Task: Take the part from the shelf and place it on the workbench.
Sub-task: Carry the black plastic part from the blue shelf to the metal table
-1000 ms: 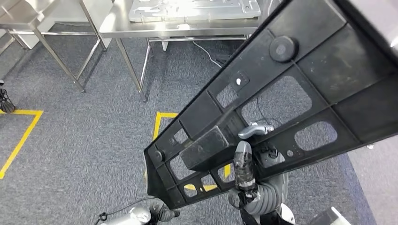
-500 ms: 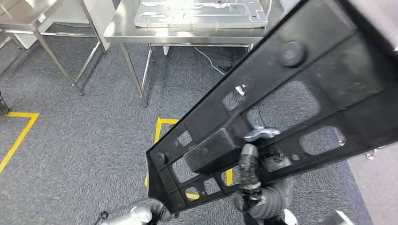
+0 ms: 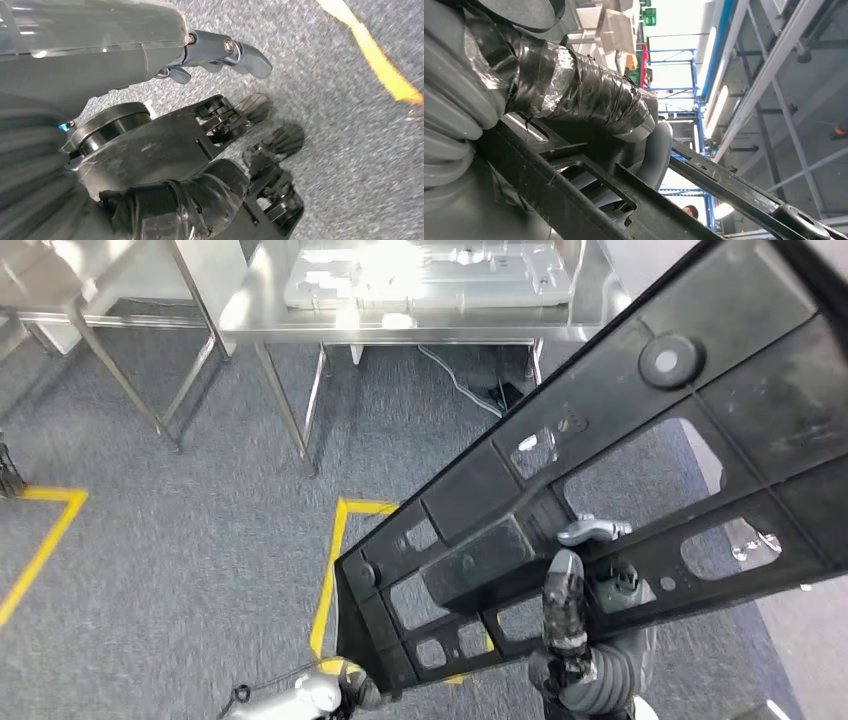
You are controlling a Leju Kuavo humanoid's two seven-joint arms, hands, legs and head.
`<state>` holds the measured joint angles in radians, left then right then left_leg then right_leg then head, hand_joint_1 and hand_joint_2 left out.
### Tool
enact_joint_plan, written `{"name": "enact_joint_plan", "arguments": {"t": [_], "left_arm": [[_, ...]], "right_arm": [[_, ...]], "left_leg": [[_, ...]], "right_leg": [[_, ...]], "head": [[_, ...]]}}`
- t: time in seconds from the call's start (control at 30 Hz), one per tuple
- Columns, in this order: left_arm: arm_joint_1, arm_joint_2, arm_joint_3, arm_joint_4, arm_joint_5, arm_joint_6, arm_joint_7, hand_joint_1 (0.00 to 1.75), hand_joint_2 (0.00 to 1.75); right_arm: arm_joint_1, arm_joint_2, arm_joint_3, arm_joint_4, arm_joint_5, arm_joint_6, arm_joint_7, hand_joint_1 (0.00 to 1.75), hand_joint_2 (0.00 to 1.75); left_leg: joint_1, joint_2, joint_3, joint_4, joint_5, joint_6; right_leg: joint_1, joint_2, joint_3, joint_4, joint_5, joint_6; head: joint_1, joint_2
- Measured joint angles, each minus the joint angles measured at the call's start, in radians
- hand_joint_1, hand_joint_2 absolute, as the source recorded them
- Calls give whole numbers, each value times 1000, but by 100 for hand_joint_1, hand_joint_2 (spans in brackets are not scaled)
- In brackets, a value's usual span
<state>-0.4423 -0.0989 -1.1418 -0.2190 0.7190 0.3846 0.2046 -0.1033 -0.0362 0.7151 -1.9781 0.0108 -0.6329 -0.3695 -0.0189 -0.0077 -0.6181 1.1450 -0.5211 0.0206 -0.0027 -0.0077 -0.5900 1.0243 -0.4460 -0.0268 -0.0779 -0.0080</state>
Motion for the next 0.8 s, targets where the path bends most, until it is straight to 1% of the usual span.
{"name": "enact_joint_plan", "arguments": {"t": [0.07, 0.1, 0.13, 0.17, 0.2, 0.23, 0.27, 0.3, 0.33, 0.37, 0.4, 0.43, 0.47, 0.5, 0.53, 0.57, 0.6, 0.63, 0.67, 0.7, 0.73, 0.77, 0.8], "left_arm": [[0, 0, 0, 0, 1, 0, 0, 0, 175], [1, 1, 0, 0, 2, -1, 0, 0, 175], [3, 1, 0, 0, 2, -2, -1, 0, 175], [5, 2, 0, 0, 3, -4, -1, 0, 175], [5, 2, 0, 0, 3, -6, -2, 0, 175], [5, 3, 0, 0, 4, -9, -2, 0, 175], [4, 3, 0, 0, 4, -12, -2, 0, 175], [3, 3, 0, 0, 4, -14, -2, 0, 175], [2, 4, 0, 0, 4, -17, -2, 0, 175], [1, 6, 0, 0, 4, -18, -2, 0, 175], [1, 8, 0, 0, 4, -20, -2, 0, 175], [0, 11, 0, 0, 4, -21, -2, 0, 175], [-2, 13, 0, 0, 4, -22, -2, 0, 175], [-4, 14, 0, 0, 5, -22, -2, 0, 175], [-6, 15, 0, 0, 6, -23, -3, 0, 175], [-7, 16, 0, 0, 7, -23, -4, 0, 175], [-7, 17, 0, 0, 10, -23, -5, 0, 175], [-5, 19, 0, 0, 12, -24, -6, 0, 175], [-2, 20, 0, 0, 15, -24, -9, 0, 175], [-1, 22, 0, 0, 18, -25, -12, 0, 175], [1, 24, 0, 0, 21, -27, -14, 0, 175], [1, 26, 0, 0, 23, -28, -16, 0, 175], [1, 29, 0, 0, 26, -30, -18, 0, 175]], "right_arm": [[0, 0, 0, -2, 4, 0, 1, 175, 175], [0, 0, 0, -2, 5, 0, 2, 175, 175], [0, 0, 0, -2, 6, 0, 3, 175, 175], [0, 0, 0, -2, 7, 0, 4, 175, 175], [0, 0, 0, -2, 8, 0, 4, 175, 175], [-1, 0, 0, -2, 8, 0, 5, 175, 175], [-1, 0, 0, -2, 9, 0, 5, 175, 175], [-2, 0, 0, -2, 10, 0, 6, 175, 175], [-3, -1, 0, -2, 10, 0, 7, 175, 175], [-4, -1, 0, -2, 10, -1, 8, 175, 175], [-5, -1, 0, -3, 11, -1, 9, 175, 175], [-7, -1, 0, -4, 11, -1, 10, 175, 175], [-8, -1, 0, -5, 11, -1, 11, 175, 175], [-8, -1, 0, -6, 11, -1, 12, 175, 175], [-8, -2, 0, -7, 10, -2, 13, 175, 175], [-7, -2, 0, -7, 9, -2, 13, 175, 175], [-6, -2, 0, -7, 8, -1, 13, 175, 175], [-5, -3, 0, -7, 5, -1, 13, 175, 175], [-5, -3, 0, -6, 2, 0, 11, 175, 175], [-5, -3, 0, -6, -1, 1, 7, 175, 175], [-6, -3, 0, -5, -4, 2, 3, 175, 175], [-8, -2, 0, -4, -6, 3, -1, 175, 175], [-10, -1, 0, -2, -8, 4, -5, 175, 175]], "left_leg": [[11, 1, -67, 103, -48, -14], [17, 1, -96, 136, -58, -19], [22, 1, -110, 136, -47, -23], [26, 3, -106, 103, -16, -25], [30, 10, -86, 41, 30, -27], [30, 22, -64, -22, 65, -27], [27, 36, -47, -71, 78, -25], [23, 47, -35, -100, 81, -21], [18, 52, -33, -104, 74, -15], [15, 49, -30, -106, 71, -8], [15, 44, -23, -108, 79, -1], [16, 39, -15, -112, 82, 7], [17, 34, -6, -117, 80, 15], [19, 31, 2, -120, 77, 22], [18, 27, 7, -120, 72, 27], [17, 23, 12, -120, 67, 31], [16, 18, 17, -120, 61, 33], [15, 13, 23, -120, 54, 34], [15, 7, 31, -119, 48, 33], [15, 3, 42, -119, 40, 31], [15, -1, 50, -120, 32, 29], [14, -5, 58, -119, 24, 25], [13, -8, 63, -120, 17, 19]], "right_leg": [[-1, -4, 5, 0, -6, -2], [-1, -7, 6, 0, -10, -1], [-3, -10, 9, 0, -15, 1], [-4, -13, 15, 1, -20, 4], [-6, -18, 22, 3, -27, 8], [-7, -23, 29, 3, -34, 13], [-7, -27, 34, 4, -40, 18], [-6, -31, 37, 4, -45, 25], [-5, -35, 40, 3, -50, 32], [-5, -40, 43, 3, -56, 40], [-7, -43, 47, 3, -62, 48], [-8, -39, 50, 12, -70, 54], [-10, -31, 42, 36, -83, 59], [-11, -19, 20, 81, -100, 61], [-10, -8, -16, 144, -122, 62], [-10, -3, -62, 213, -142, 63], [-10, 0, -104, 268, -149, 63], [-10, 1, -133, 291, -138, 62], [-10, 1, -141, 274, -106, 61], [-10, 1, -130, 221, -59, 59], [-10, 2, -107, 153, -15, 56], [-8, 2, -81, 89, 12, 53], [-7, 3, -61, 46, 25, 49]], "head": [[-4, 0], [-3, 0], [-4, 0], [-4, 0], [-4, 0], [-4, 0], [-4, 0], [-3, 0], [-2, 0], [-2, 0], [-1, 0], [-1, 0], [-1, 0], [0, 0], [1, 0], [1, 0], [1, 0], [1, 0], [1, 0], [1, 0], [1, 0], [2, 0], [2, 0]]}}
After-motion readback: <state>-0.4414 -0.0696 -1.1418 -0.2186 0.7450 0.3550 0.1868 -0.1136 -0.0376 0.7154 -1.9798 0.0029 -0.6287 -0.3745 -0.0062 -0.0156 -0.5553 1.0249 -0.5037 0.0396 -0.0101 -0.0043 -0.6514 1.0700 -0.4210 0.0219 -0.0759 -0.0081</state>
